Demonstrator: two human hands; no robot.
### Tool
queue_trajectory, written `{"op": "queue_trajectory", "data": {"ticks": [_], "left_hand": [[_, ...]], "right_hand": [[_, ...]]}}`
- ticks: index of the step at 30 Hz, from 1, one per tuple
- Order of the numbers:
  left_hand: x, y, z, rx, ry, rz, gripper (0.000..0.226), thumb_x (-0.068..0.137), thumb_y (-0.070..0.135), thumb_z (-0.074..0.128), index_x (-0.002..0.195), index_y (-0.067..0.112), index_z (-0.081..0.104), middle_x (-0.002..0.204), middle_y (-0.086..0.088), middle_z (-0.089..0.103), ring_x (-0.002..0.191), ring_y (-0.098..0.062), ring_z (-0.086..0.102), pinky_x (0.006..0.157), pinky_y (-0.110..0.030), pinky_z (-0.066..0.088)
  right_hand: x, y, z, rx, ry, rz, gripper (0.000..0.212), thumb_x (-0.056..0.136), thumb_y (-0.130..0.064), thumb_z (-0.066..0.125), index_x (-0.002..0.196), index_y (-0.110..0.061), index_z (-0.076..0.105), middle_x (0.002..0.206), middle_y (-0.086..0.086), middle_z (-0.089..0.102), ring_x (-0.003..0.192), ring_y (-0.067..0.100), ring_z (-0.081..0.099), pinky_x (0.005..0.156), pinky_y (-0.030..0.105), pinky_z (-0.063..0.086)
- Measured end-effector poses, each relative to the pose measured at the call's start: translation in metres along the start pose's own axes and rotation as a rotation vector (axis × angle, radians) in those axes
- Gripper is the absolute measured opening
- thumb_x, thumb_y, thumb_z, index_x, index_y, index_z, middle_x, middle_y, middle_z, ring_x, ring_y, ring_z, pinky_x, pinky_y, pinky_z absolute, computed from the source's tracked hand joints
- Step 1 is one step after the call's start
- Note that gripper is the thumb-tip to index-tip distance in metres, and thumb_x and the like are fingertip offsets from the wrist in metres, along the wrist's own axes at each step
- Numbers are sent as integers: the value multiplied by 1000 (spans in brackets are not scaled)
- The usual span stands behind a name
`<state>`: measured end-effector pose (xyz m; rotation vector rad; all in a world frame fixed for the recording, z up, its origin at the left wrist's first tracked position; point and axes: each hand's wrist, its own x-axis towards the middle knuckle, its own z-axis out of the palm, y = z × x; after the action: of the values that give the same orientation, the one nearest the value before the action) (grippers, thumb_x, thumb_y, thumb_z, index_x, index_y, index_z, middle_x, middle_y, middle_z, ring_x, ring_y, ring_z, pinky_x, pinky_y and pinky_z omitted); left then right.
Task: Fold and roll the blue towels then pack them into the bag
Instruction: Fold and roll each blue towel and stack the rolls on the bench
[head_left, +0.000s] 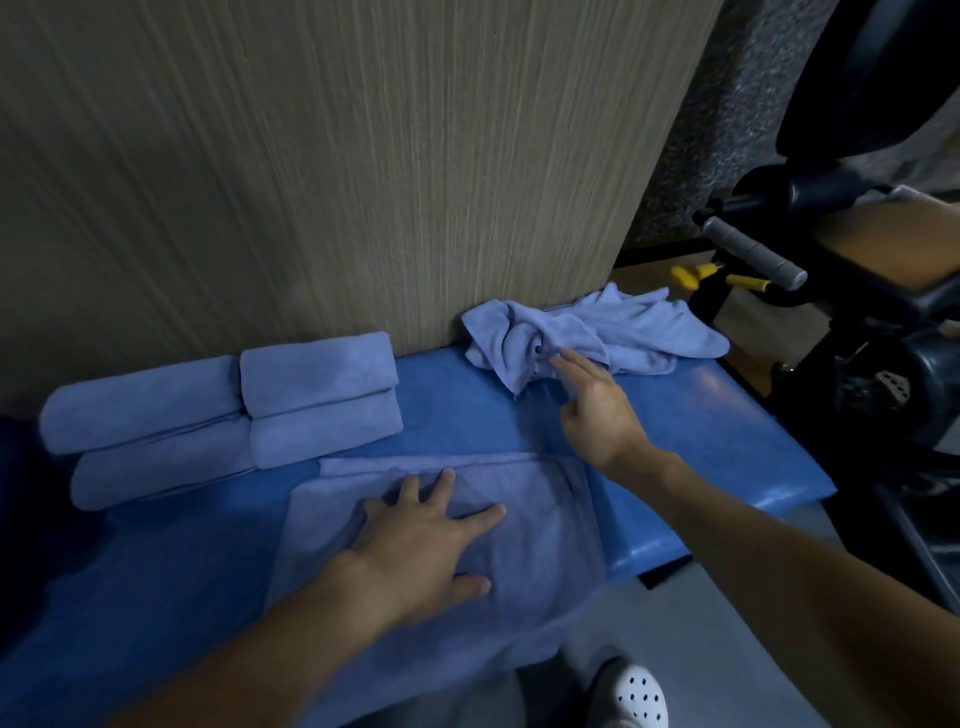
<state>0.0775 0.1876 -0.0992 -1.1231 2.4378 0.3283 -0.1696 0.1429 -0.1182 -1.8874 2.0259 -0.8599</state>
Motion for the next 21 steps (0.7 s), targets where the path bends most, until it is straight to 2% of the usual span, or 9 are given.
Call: {"op": "queue_trajectory", "data": {"ticks": [2,4,7,9,12,14,17,19,21], "left_hand": [[1,-1,0,-2,4,-4,72,88,71,41,146,59,0,164,-7,-10,146,-43,1,109,-66,22],[0,-1,1,-3,8,-4,73,88,72,41,146,59,0,164,-7,-10,147,-43,1,109,-67,22],[-2,0,0,2,26,-3,73,87,72,41,146,59,0,164,-6,-10,147,-42,1,109,-67,20],[-4,1,1,-4,36,0,73,88,71,41,146,58,-1,164,-6,-10,147,-42,1,109,-68,18],[-6,5,4,-1,71,-3,72,88,69,40,146,58,0,164,-7,-10,147,-41,1,109,-67,16],[-6,10,7,4,96,-2,71,89,68,39,147,56,0,164,-7,-10,147,-40,1,108,-68,14],[-3,18,9,-20,124,16,73,89,69,38,149,53,0,164,-4,-8,148,-38,1,108,-67,13],[1,19,7,-82,191,9,72,90,67,38,150,49,4,164,-1,4,147,-32,10,110,-62,19],[5,12,2,-134,312,-29,66,93,60,40,152,40,15,157,0,23,141,-27,24,110,-52,27]], "right_hand": [[-10,1,0,-3,2,-14,61,74,2,43,132,-13,54,143,10,49,128,33,46,96,52,45],[-23,-2,2,-48,22,-19,49,77,-7,44,122,-13,60,123,8,60,110,34,56,83,48,48],[-45,-12,7,-188,-58,3,14,89,-28,59,100,-21,64,98,-1,63,99,26,55,80,37,36],[-55,-14,13,-274,-195,31,14,88,-41,60,85,-29,55,93,-5,57,98,22,51,79,36,31],[-63,-13,15,-237,-223,98,23,87,-36,60,73,-30,43,90,-5,50,99,22,49,76,34,27],[-65,-13,11,-208,-202,150,19,88,-32,60,75,-28,47,93,-4,51,99,23,50,77,34,27],[-71,-8,3,-280,-139,94,15,92,-26,54,80,-22,45,93,0,56,97,26,53,75,33,27],[-75,-3,-3,-305,-97,54,15,93,-23,53,82,-19,43,88,5,61,90,31,56,71,34,28],[-79,4,-10,-274,-73,58,15,91,-19,54,82,-14,44,79,11,61,79,36,56,67,37,36]]}}
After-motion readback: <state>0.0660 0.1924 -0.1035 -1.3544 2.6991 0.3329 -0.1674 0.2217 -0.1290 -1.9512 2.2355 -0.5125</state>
